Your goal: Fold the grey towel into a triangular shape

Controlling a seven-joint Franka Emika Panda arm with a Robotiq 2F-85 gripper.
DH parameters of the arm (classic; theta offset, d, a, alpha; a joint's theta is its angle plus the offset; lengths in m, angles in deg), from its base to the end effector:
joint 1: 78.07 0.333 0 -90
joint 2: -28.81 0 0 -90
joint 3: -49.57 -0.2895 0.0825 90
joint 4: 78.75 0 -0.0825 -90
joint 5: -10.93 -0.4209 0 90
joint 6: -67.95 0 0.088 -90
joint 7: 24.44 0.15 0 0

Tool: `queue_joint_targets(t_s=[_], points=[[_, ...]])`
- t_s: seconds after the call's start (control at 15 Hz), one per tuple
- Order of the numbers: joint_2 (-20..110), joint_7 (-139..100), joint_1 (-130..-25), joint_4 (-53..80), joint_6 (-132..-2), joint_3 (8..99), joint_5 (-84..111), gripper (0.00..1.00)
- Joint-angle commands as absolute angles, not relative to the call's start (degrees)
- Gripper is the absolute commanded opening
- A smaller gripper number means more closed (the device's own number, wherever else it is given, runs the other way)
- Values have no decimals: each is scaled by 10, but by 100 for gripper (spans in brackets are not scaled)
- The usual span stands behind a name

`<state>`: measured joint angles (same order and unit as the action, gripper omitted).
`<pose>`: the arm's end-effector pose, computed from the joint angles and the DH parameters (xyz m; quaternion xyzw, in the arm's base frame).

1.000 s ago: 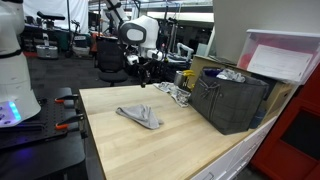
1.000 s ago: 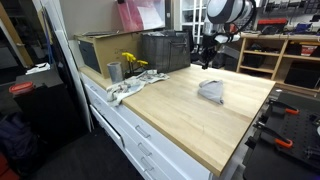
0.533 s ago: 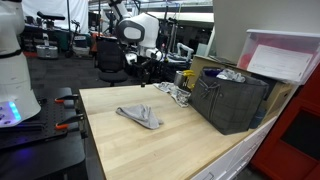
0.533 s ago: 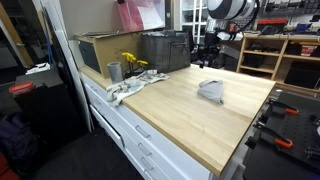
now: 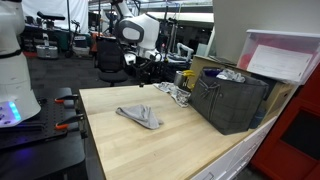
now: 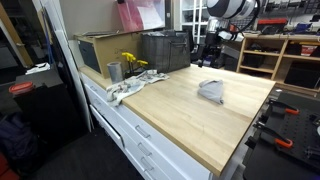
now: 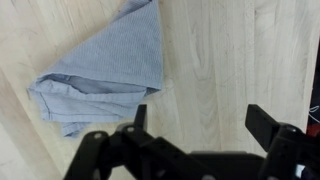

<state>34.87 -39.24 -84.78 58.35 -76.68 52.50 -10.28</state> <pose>0.5171 -0.0830 0.1778 -0.9888 0.1041 -0.0352 0.1006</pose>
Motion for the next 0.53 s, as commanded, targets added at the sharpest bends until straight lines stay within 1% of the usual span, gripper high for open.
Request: queue_joint_targets(t_s=[0.0, 0.47], points=[[359, -387, -844, 578, -767, 520, -107, 100], [349, -294, -847, 547, -727, 557, 77, 100]])
